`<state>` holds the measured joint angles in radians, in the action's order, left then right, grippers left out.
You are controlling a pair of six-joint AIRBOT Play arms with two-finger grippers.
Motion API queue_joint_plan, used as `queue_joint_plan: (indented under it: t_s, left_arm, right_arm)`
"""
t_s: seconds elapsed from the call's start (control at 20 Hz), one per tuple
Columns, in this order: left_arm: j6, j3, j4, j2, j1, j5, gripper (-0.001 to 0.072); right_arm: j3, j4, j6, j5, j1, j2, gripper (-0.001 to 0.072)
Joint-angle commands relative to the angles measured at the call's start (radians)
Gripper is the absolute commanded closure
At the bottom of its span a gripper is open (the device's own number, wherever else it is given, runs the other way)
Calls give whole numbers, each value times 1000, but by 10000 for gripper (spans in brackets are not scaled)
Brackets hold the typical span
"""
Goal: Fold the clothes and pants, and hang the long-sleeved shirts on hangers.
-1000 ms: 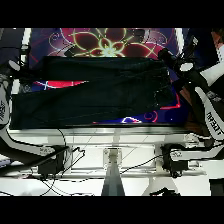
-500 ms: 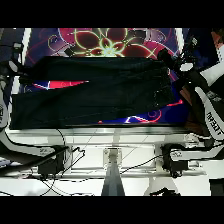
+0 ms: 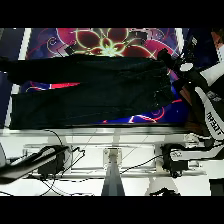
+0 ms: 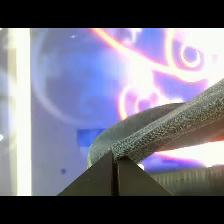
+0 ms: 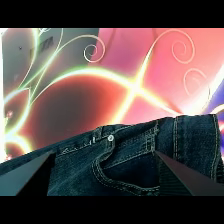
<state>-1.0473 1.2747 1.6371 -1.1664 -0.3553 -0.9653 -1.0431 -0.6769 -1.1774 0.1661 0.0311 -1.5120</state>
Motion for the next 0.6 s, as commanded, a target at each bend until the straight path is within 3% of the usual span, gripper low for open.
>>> queue_joint_plan:
  t_s: [0.0, 0.15, 0.25, 0.5, 0.55]
  left_arm:
    - [55, 0, -24, 103, -24, -156, 694]
    - [117, 0, -132, 14, -50, -143, 694]
    - [121, 0, -129, -107, -52, -49, 694]
    - [120, 0, -101, -396, -58, 656, 692]
    - [120, 0, -101, -428, -58, 742, 692]
  right_arm:
    - [0, -8, 1, 2, 0, -1, 16]
    - [0, -11, 1, 2, 0, -1, 16]
    - [0, -11, 1, 2, 0, -1, 16]
    - [0, -43, 1, -1, 0, -1, 16]
    - [0, -56, 1, -1, 0, -1, 16]
